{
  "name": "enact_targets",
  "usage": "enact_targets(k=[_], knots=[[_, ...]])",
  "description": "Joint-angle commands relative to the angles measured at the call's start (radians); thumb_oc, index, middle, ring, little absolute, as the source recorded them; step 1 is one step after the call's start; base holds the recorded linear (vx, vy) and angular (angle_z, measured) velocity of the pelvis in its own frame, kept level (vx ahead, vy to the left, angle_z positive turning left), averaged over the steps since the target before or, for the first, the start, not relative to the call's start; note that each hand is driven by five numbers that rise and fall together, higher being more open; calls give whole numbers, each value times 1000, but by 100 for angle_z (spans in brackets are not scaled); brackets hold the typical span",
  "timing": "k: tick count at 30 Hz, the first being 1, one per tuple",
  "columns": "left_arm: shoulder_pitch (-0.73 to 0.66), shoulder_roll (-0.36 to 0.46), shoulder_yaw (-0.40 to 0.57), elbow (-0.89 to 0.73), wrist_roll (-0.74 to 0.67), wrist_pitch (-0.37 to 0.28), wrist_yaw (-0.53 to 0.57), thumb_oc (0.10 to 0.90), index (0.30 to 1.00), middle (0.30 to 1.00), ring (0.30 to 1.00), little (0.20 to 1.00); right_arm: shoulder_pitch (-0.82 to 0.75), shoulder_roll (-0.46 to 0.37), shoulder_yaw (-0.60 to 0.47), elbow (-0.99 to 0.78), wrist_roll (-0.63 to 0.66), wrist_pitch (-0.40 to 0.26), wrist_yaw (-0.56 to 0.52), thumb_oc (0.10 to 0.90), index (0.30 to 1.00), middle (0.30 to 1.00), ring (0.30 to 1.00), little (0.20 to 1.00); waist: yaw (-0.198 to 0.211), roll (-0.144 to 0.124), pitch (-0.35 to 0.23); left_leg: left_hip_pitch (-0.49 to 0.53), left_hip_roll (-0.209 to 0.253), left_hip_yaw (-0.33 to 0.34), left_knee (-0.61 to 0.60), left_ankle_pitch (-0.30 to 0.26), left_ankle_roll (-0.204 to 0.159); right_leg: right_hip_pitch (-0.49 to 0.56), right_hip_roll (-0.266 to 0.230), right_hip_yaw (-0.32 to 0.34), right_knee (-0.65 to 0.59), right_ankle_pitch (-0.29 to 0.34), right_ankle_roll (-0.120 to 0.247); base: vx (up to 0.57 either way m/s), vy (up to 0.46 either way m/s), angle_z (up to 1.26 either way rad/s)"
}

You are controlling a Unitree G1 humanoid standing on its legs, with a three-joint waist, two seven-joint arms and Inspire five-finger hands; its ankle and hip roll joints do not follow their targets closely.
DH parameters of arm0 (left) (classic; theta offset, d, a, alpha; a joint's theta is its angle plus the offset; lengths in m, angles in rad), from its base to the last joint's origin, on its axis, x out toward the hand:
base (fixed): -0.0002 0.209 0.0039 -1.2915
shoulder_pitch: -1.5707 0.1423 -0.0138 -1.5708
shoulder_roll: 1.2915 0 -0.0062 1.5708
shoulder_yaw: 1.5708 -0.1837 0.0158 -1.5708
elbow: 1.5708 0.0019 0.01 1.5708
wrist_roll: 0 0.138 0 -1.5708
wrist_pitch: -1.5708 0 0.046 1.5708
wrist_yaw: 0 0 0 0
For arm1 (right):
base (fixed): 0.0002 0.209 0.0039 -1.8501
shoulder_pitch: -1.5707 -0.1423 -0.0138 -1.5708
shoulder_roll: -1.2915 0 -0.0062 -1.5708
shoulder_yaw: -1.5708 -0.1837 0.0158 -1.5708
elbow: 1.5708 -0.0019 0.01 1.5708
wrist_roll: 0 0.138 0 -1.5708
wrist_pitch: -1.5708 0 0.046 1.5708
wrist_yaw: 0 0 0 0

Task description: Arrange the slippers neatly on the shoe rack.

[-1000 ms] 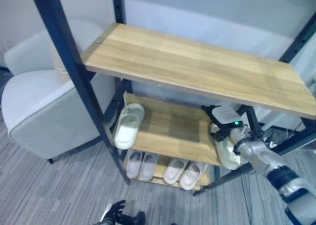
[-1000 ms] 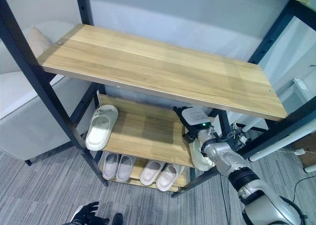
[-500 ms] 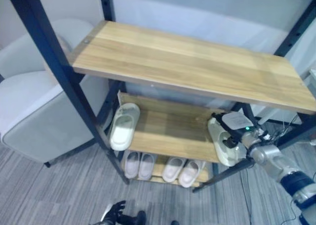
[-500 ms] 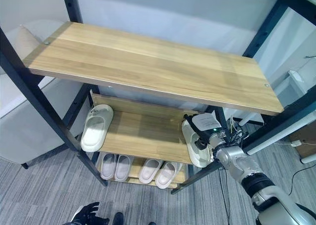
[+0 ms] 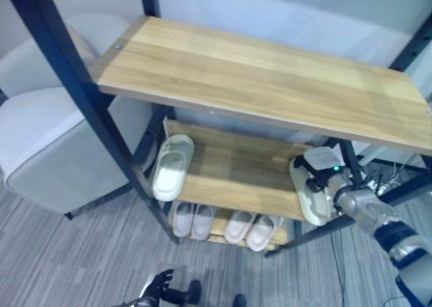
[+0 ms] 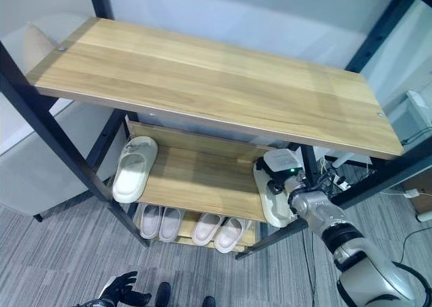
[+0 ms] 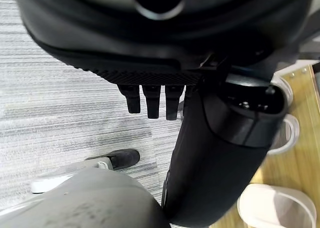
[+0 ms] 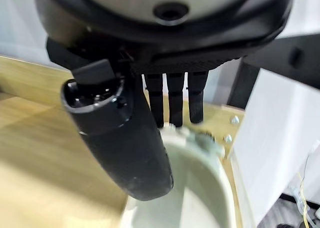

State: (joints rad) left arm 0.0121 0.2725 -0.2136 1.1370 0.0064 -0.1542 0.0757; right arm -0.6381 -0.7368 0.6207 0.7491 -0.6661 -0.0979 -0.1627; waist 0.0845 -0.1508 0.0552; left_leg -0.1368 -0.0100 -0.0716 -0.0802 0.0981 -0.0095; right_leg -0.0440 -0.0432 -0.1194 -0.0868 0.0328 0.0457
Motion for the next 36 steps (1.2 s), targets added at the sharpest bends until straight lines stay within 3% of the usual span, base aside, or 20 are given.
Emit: enact_targets(k=[1, 9, 18, 36], knots=[[0, -44, -72, 74, 16, -14, 1, 800, 900, 900, 900, 900, -56, -28, 15, -5, 7, 10, -9, 400, 300, 300, 300, 300, 8, 8, -21, 62, 3, 0, -7, -106, -25, -7, -21, -13, 2, -10, 67, 0, 0, 0], [1, -51, -67, 70, 12, -16, 1, 800, 900, 900, 900, 900, -53, -19, -32, -141, 37, -6, -21, 400, 300, 300, 300, 300, 4, 13, -26, 76, 3, 5, -7, -114, -23, 1, -21, -8, 2, -11, 66, 12, 2, -2], [1, -48, -76, 48, 8, -21, 13, 800, 900, 900, 900, 900, -122, 105, -42, -294, 61, -34, -71, 400, 300, 300, 300, 300, 33, 19, -19, 79, 3, -3, -7, -112, -19, 8, -21, -12, 2, -16, 61, 0, 0, 0], [26, -36, -105, 54, -1, -41, 58, 800, 900, 900, 900, 900, -290, 175, 47, -116, -12, -9, -219, 400, 300, 300, 300, 300, 119, 18, 18, 31, -9, -72, -7, -83, -20, -9, -31, -81, 6, -19, 61, 2, -4, 15]])
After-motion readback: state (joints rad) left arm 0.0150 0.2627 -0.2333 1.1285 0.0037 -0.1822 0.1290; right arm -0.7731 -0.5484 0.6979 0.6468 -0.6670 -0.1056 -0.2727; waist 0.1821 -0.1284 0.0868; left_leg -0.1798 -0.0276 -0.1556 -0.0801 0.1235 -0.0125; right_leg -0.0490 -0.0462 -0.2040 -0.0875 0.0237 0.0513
